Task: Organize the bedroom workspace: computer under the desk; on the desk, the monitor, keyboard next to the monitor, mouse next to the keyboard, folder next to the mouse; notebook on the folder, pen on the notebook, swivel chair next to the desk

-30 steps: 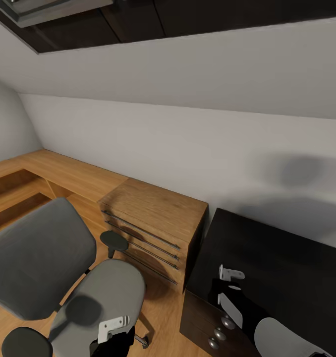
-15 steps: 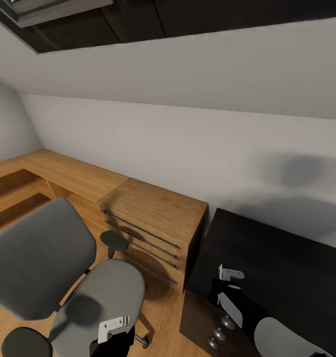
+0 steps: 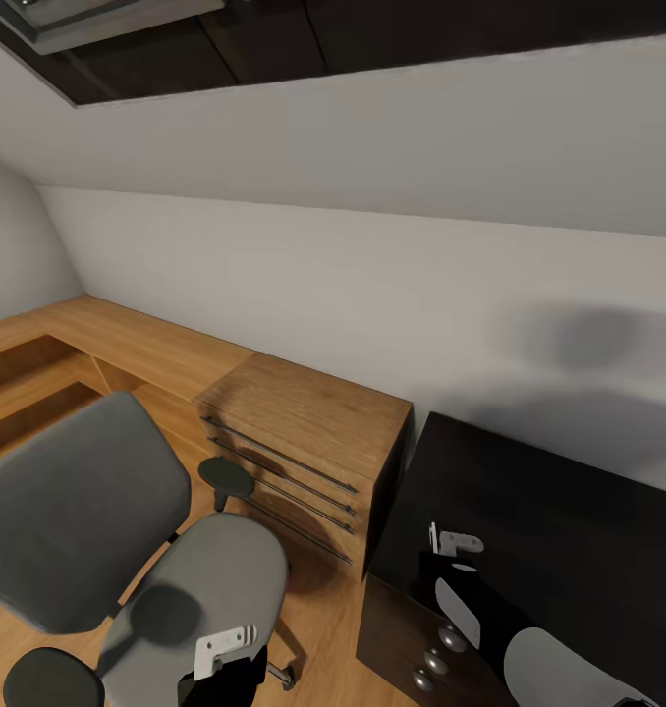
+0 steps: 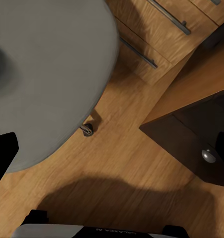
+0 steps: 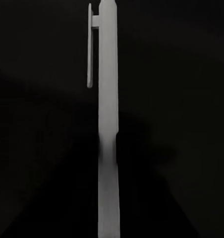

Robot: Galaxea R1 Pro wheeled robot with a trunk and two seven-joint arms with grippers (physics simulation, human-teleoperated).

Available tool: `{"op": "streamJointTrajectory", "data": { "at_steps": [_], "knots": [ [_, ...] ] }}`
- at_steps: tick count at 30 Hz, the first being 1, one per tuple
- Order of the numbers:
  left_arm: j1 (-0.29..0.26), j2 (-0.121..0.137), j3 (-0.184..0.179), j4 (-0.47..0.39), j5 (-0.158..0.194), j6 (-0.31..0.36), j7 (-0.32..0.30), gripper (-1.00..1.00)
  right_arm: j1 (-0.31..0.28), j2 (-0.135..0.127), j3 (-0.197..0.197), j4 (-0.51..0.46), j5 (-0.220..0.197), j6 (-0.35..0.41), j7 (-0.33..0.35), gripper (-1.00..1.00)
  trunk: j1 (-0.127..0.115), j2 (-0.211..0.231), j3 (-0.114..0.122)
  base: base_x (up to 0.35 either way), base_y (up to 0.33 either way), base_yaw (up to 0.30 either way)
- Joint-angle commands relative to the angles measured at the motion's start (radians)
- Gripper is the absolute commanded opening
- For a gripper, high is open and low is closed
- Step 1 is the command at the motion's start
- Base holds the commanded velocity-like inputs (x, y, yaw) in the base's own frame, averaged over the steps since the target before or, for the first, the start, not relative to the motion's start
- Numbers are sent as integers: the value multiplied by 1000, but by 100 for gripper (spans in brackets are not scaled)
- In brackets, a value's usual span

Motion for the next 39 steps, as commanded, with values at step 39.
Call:
{"op": "streamJointTrajectory", "data": {
  "at_steps": [39],
  "knots": [
    [0, 3, -1, 2, 10, 0, 6, 100, 407, -116, 6, -1149, -108, 220, -612, -100, -80, 146, 64, 0, 0, 0]
  ]
}}
